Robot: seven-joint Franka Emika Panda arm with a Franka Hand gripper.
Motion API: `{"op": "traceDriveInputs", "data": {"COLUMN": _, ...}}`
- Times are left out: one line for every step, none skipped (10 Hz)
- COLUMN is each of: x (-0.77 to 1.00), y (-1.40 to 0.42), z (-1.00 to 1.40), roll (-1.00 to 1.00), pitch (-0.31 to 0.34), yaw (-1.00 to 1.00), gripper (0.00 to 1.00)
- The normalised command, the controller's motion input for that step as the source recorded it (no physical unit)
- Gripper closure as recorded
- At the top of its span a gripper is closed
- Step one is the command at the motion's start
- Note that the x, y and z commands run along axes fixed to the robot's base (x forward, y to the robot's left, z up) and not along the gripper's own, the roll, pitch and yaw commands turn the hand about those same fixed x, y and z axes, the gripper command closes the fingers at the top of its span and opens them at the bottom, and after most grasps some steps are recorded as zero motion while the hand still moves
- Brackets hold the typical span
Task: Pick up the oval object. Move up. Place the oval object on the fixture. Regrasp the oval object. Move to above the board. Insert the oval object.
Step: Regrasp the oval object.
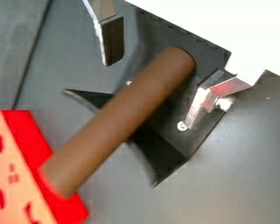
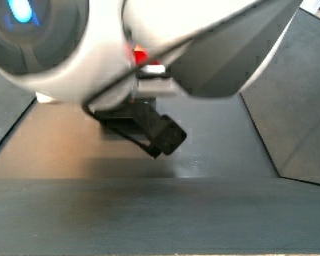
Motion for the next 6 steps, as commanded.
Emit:
{"op": "traceDriveInputs", "data": {"x": -0.04, "y": 0.0, "z": 1.0, "roll": 0.04, "pitch": -0.013, "yaw": 0.03, "gripper": 0.0}}
{"op": "traceDriveInputs", "data": {"x": -0.04, "y": 0.0, "z": 1.0, "roll": 0.05, "pitch": 0.002, "yaw": 0.03, "gripper": 0.0}}
{"op": "traceDriveInputs", "data": {"x": -0.04, "y": 0.0, "z": 0.94, "roll": 0.04, "pitch": 0.013, "yaw": 0.03, "gripper": 0.0}}
{"op": "traceDriveInputs", "data": {"x": -0.03, "y": 0.01, "z": 0.64, "roll": 0.04, "pitch": 0.044, "yaw": 0.03, "gripper": 0.0}}
{"op": "traceDriveInputs", "data": {"x": -0.03, "y": 0.01, "z": 0.45, "roll": 0.03, "pitch": 0.062, "yaw": 0.02, "gripper": 0.0}}
{"op": "traceDriveInputs", "data": {"x": -0.03, "y": 0.01, "z": 0.27, "roll": 0.03, "pitch": 0.077, "yaw": 0.01, "gripper": 0.0}}
